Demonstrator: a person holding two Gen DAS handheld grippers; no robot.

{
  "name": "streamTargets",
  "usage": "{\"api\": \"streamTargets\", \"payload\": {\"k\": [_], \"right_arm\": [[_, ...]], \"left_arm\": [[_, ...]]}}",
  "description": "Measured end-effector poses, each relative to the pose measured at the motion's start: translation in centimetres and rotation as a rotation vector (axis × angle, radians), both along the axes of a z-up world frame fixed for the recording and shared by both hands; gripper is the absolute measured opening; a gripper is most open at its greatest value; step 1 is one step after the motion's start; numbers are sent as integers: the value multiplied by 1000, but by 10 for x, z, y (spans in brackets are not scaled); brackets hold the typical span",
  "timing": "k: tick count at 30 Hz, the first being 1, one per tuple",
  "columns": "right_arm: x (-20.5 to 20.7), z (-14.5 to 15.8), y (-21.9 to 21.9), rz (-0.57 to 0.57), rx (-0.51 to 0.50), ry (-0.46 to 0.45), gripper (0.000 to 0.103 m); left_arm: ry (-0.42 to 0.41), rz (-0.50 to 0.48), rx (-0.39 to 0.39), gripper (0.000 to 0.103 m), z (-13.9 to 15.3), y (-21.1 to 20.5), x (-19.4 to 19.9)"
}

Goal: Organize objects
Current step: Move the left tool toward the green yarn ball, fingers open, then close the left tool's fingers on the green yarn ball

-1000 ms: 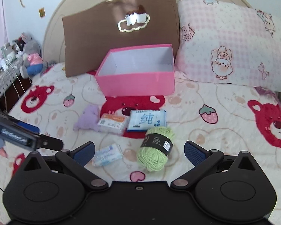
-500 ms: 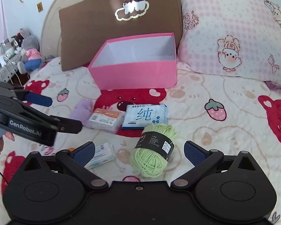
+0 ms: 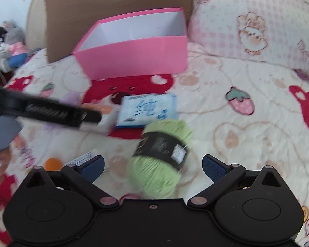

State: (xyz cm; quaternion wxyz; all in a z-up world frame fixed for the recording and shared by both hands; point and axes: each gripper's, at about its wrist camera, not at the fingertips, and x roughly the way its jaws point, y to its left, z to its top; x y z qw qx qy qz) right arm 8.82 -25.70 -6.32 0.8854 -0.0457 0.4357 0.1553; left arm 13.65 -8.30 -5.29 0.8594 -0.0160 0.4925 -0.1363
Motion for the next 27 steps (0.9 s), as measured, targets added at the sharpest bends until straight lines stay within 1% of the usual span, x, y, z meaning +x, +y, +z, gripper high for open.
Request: {"api": "streamTargets", "payload": {"k": [1, 2, 4, 5, 6, 8, 10, 12, 14, 17, 20, 22, 24, 26, 27], "right_arm": [[2, -4, 1, -21, -13, -17, 102], [4, -8, 0, -30, -1, -25, 102], [4, -17, -5, -26, 52, -27, 102], [0, -21, -8, -5, 97, -60, 102], [-6, -26, -10, 8, 117, -100, 102], [-13, -38, -6, 34, 78, -111, 103], [-15, -49, -2, 91, 42, -82, 103], [-15, -55, 3, 120, 11, -39, 103], [-17, -55, 4, 118, -6, -64, 103], [-20, -55, 6, 137, -16, -82, 102], [-22, -55, 2, 130, 15, -69, 100], [-21, -55, -1, 130, 44, -57, 99], [-21, -56, -2, 132, 45, -66, 96], [-18, -59, -2, 128, 41, -69, 93], [-16, -61, -4, 123, 52, -61, 90]], "left_arm": [[19, -10, -15, 101, -3, -4, 1], [31, -24, -25, 101, -5, -8, 1], [33, -49, -39, 101, -7, -16, 0], [35, -58, -51, 101, -7, -18, 0], [42, -60, -79, 101, -6, -18, 0], [54, -59, -143, 101, -5, -15, 0], [66, -66, -159, 101, -5, -17, 0], [69, -69, -168, 100, -5, -21, 1], [86, -81, -194, 100, -8, -28, 1], [141, -133, -253, 100, -20, -41, 1], [203, -139, -266, 94, -35, -53, 2], [221, -120, -287, 89, -42, -53, 4], [205, -91, -296, 72, -47, -50, 4], [207, -72, -301, 71, -52, -46, 5], [217, -69, -326, 70, -54, -43, 7]]}}
